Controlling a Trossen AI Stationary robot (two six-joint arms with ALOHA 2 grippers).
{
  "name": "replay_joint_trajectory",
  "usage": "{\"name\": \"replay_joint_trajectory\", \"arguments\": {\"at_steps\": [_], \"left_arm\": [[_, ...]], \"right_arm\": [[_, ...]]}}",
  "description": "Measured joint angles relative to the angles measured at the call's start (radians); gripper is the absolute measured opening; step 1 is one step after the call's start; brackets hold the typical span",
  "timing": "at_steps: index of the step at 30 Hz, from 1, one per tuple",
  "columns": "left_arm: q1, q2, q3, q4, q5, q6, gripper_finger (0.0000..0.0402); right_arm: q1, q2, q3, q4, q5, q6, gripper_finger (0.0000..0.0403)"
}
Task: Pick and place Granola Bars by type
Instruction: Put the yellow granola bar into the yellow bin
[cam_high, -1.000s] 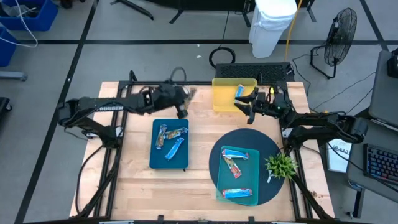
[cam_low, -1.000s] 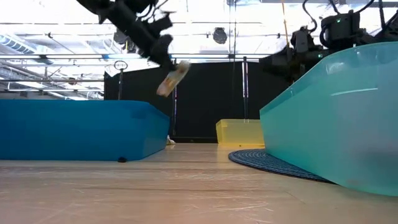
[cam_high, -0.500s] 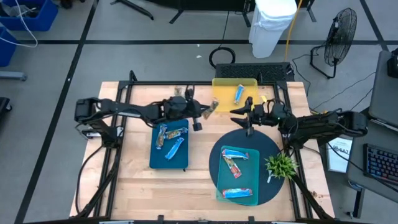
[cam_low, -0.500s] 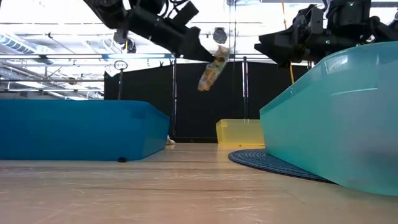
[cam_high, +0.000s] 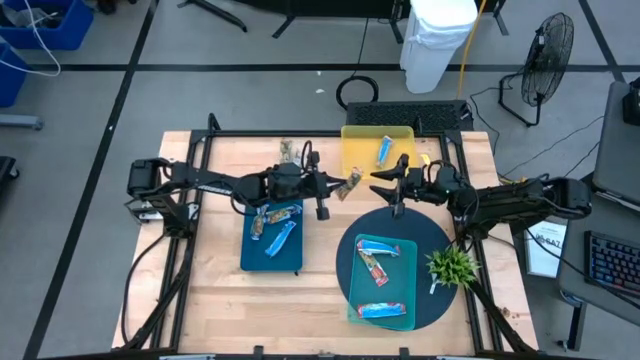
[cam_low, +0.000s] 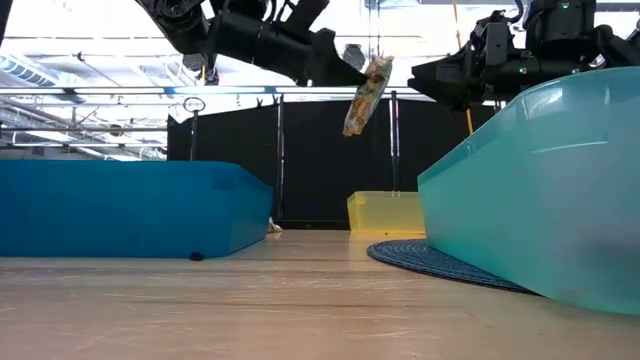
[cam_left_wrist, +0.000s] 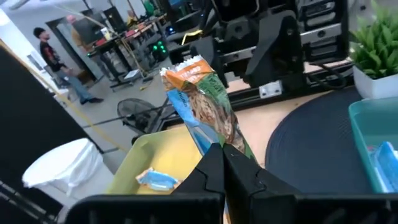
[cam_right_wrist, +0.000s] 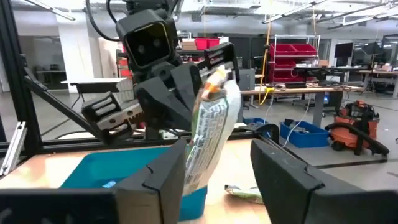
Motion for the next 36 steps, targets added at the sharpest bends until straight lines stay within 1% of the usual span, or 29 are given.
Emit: {"name": "replay_joint_trajectory", "arguments": {"at_steps": [5,9,13,23,28,31,34,36], "left_arm": [[-0.002,0.000,0.000,0.003,0.030,-0.011,0.0001],[-0.002,0.000,0.000,0.005,0.049,-0.024,0.0001],[-0.002,0.000,0.000,0.008,0.050,-0.024,0.0001],[-0.002,0.000,0.000,-0.007,0.050,-0.031,0.0001],[-0.002,0.000,0.000,-0.019,0.050,-0.033,0.0001],[-0.002,0.000,0.000,-0.029,0.050,-0.036,0.0001],[-0.002,0.000,0.000,-0.029,0.050,-0.042,0.0001],[-0.002,0.000,0.000,-0.029,0.050,-0.043,0.0001]], "right_arm": [[0.000,0.001,0.000,0.027,0.002,0.012,0.0212],[0.000,0.002,0.005,0.042,0.001,0.035,0.0233],[0.000,0.030,0.028,0.043,-0.001,0.057,0.0237],[0.031,0.152,0.119,0.042,-0.003,0.052,0.0238],[0.042,0.202,0.155,0.043,-0.006,0.047,0.0236],[0.042,0.226,0.166,0.043,-0.005,0.041,0.0224],[0.042,0.246,0.169,0.043,-0.005,0.032,0.0198],[0.042,0.254,0.169,0.043,-0.006,0.026,0.0170]]}}
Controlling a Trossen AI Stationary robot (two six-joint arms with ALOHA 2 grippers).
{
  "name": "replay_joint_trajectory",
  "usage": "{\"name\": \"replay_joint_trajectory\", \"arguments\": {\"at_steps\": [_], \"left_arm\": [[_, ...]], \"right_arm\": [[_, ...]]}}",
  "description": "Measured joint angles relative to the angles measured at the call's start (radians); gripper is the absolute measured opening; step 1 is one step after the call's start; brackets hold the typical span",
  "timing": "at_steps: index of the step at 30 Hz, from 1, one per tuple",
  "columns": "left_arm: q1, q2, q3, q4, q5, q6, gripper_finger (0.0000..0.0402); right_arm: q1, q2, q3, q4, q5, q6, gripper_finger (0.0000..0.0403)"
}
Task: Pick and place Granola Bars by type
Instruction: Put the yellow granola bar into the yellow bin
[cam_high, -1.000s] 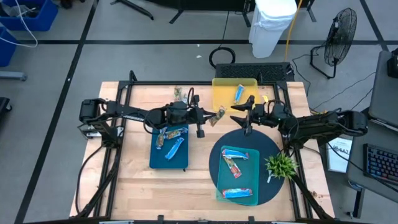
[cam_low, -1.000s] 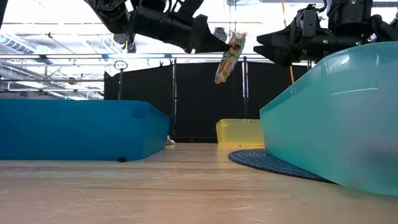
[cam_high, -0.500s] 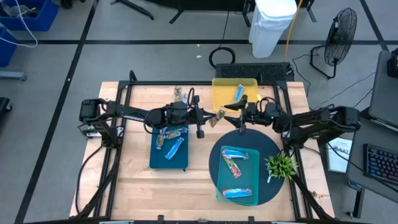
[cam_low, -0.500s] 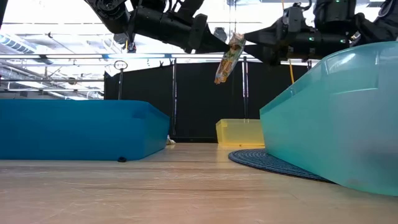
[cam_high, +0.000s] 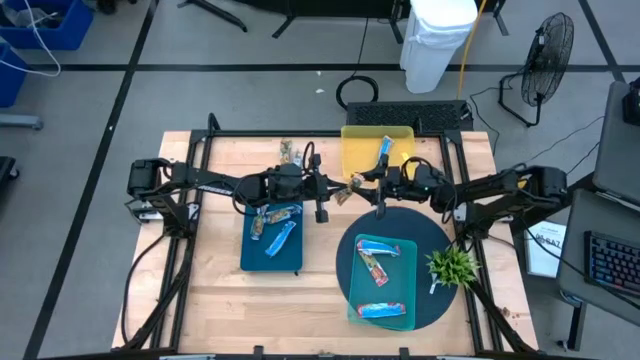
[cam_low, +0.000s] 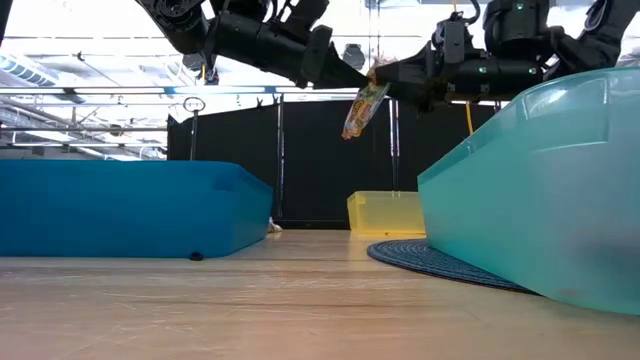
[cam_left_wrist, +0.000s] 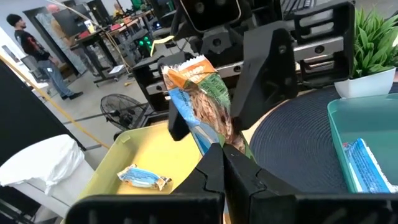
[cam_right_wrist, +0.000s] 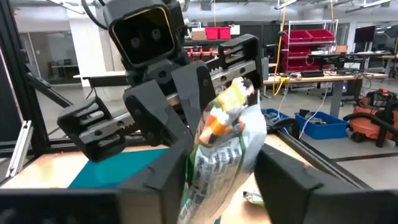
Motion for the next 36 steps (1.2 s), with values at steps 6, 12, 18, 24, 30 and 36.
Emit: {"name": "replay_joint_trajectory", "arguments": {"at_steps": [6,12,18,24,30,36], "left_arm": [[0.000,0.000,0.000,-0.005,-0.002,-0.004,0.0002],[0.002,0.000,0.001,-0.013,-0.015,-0.045,0.0012],[0.002,-0.007,0.002,-0.048,-0.064,-0.068,0.0019],[0.003,-0.043,0.002,-0.117,-0.074,-0.095,0.0006],[0.003,-0.148,0.001,-0.312,-0.069,-0.120,0.0018],[0.009,-0.209,-0.022,-0.402,-0.030,-0.116,0.0052]], "right_arm": [[0.002,0.000,0.000,0.000,-0.009,-0.051,0.0050],[0.003,-0.006,0.000,0.008,-0.048,-0.089,0.0022],[-0.005,-0.007,0.000,-0.004,-0.047,-0.109,0.0012],[-0.034,-0.028,0.000,-0.087,-0.049,-0.099,0.0011],[-0.050,-0.098,-0.001,-0.209,0.014,-0.117,0.0010],[-0.081,-0.187,-0.032,-0.295,0.134,-0.158,0.0009]]}}
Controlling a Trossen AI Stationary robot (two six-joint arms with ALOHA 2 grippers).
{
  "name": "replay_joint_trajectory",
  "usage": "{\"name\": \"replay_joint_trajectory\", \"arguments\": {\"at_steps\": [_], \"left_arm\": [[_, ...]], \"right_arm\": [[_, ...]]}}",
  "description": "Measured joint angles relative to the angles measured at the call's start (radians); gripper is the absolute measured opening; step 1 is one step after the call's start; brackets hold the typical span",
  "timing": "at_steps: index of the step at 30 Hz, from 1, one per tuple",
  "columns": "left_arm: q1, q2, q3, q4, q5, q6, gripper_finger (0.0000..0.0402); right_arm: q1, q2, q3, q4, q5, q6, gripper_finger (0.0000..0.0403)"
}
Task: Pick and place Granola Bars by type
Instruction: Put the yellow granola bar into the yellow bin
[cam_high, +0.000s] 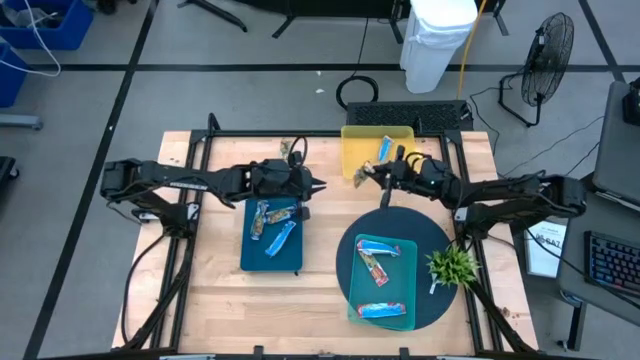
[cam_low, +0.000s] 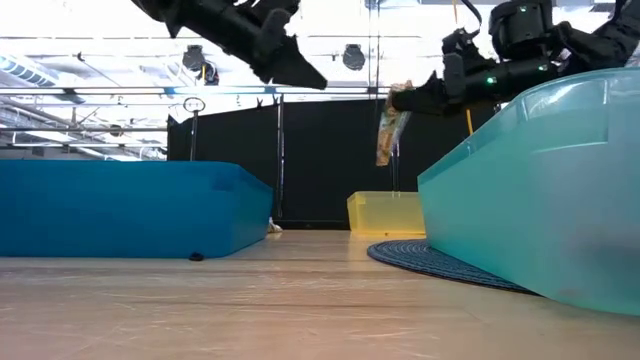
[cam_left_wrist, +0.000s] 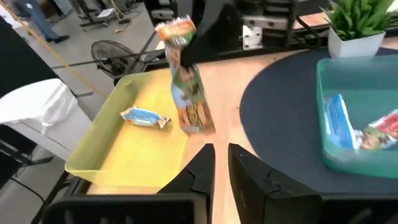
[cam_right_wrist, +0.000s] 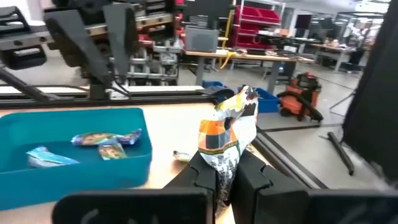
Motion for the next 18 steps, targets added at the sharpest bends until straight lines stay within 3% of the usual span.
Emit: {"name": "replay_joint_trajectory", "arguments": {"at_steps": [8,18], "left_arm": [[0.029,-0.095,-0.214,0.183,0.013,-0.049,0.0073],[0.038,-0.319,-0.505,0.438,0.023,-0.074,0.0065]], "right_arm": [[-0.110,-0.107,-0.091,0.004,-0.002,0.066,0.0009],[-0.186,-0.184,-0.125,0.009,-0.001,0.083,0.0009]]}}
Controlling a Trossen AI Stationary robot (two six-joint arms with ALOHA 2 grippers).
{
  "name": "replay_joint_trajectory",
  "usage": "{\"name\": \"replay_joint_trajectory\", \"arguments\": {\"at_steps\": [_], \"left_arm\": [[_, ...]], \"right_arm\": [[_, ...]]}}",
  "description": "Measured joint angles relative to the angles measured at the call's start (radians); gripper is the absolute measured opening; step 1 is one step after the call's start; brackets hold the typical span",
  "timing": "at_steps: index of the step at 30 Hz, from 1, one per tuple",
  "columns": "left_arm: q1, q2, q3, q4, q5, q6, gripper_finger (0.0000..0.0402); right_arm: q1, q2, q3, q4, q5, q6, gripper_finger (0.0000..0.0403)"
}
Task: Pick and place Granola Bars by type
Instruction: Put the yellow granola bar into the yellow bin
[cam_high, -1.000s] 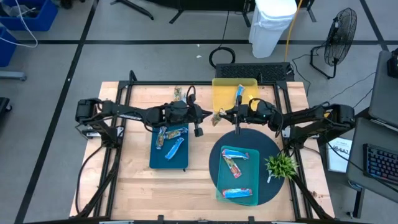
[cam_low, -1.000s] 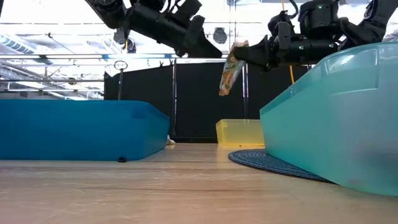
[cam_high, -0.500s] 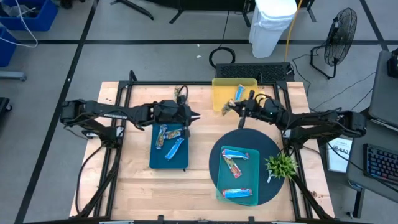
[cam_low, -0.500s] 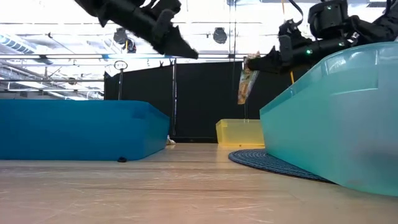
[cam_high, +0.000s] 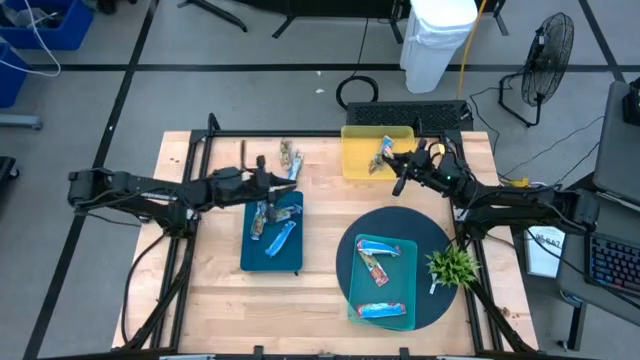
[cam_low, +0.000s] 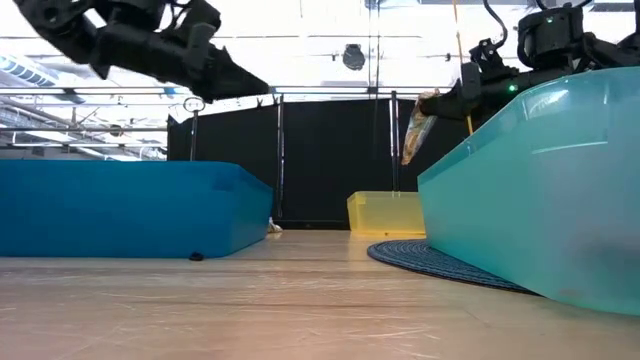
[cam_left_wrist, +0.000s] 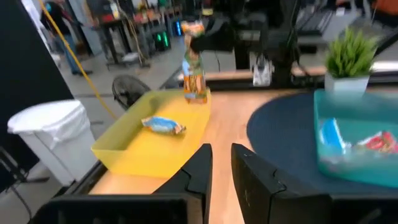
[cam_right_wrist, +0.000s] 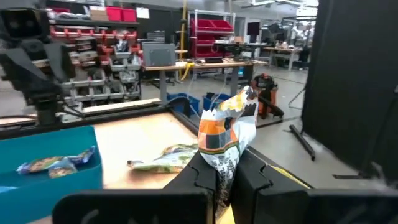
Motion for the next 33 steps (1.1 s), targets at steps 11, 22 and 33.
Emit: {"name": "replay_joint_trajectory", "arguments": {"at_steps": [11,22,33], "left_arm": [[0.000,-0.220,-0.233,0.188,-0.003,-0.042,0.0067],[0.000,-0.244,-0.285,0.174,-0.021,-0.107,0.0067],[0.000,-0.244,-0.285,0.172,-0.035,-0.114,0.0067]], "right_arm": [[-0.155,-0.007,0.000,-0.006,0.062,0.030,0.0009],[-0.276,-0.003,0.000,-0.154,0.135,0.052,0.0009],[-0.300,-0.003,0.001,-0.261,0.130,0.055,0.0009]]}}
